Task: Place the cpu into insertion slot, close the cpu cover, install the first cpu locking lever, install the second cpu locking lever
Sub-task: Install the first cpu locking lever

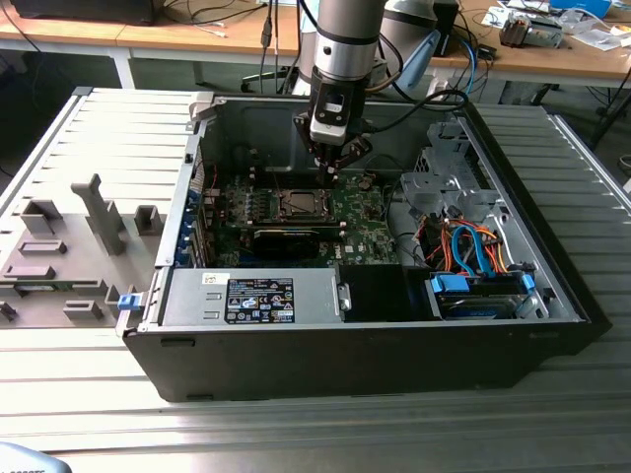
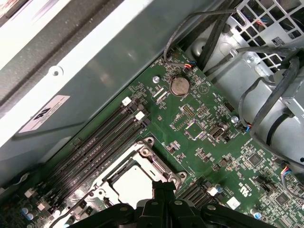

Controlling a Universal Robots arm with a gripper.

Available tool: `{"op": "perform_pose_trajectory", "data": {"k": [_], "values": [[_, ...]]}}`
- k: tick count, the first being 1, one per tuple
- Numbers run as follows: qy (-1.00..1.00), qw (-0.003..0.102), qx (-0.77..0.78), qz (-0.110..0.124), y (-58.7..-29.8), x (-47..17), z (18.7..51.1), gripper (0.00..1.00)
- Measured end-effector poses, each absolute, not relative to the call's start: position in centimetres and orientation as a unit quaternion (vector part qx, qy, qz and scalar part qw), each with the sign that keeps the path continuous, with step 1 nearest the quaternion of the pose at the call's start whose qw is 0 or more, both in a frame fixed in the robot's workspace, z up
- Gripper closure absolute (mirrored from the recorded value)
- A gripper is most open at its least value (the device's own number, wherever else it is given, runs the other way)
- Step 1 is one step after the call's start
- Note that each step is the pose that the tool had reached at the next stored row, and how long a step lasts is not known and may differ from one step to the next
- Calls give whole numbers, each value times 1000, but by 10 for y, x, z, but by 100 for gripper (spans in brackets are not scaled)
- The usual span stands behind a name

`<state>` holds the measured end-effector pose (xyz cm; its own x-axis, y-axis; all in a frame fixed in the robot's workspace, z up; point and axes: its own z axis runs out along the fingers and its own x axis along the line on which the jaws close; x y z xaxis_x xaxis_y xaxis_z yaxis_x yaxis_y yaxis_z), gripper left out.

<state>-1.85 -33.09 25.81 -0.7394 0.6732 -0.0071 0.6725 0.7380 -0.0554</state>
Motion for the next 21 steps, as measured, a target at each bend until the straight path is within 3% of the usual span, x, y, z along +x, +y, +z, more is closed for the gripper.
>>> {"op": "perform_pose_trajectory", "data": {"k": [21], "values": [[-935, 6, -353, 27, -331, -18, 258, 89]]}}
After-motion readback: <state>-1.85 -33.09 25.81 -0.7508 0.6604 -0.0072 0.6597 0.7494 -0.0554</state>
